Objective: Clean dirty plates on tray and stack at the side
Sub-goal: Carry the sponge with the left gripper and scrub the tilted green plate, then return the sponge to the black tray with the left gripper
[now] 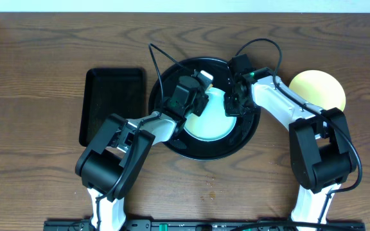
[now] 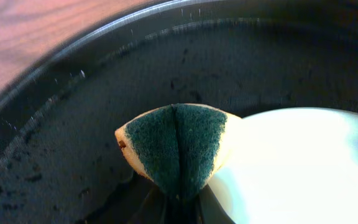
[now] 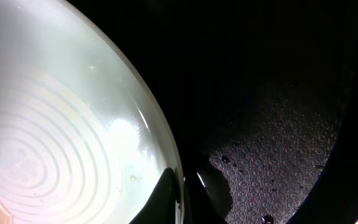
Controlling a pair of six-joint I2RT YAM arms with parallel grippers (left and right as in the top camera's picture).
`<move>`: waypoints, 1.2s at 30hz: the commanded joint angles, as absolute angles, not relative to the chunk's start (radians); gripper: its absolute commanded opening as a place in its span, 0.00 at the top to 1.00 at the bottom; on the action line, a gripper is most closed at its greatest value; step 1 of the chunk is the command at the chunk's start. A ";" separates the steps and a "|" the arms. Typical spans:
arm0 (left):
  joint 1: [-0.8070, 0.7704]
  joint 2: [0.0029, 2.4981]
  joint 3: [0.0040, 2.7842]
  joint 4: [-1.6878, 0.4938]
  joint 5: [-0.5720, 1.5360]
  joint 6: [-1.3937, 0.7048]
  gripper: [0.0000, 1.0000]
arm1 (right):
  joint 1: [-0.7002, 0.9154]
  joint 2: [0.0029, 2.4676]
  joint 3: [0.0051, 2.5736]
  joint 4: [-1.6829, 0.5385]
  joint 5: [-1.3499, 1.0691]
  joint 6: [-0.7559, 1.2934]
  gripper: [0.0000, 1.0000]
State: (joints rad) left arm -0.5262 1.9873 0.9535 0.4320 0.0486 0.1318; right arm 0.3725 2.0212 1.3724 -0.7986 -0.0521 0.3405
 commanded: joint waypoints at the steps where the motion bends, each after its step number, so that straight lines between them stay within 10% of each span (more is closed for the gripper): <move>1: -0.520 2.009 0.927 0.337 0.033 0.136 0.92 | 0.374 2.032 1.353 -0.796 -0.027 0.344 0.99; 28: -0.516 1.786 0.931 0.037 0.408 -0.276 0.92 | 0.373 2.032 1.353 -0.793 -0.027 0.344 0.99; 36: -0.362 1.448 0.957 0.041 0.283 -0.275 0.92 | 0.374 2.032 1.353 -0.793 -0.028 0.344 0.83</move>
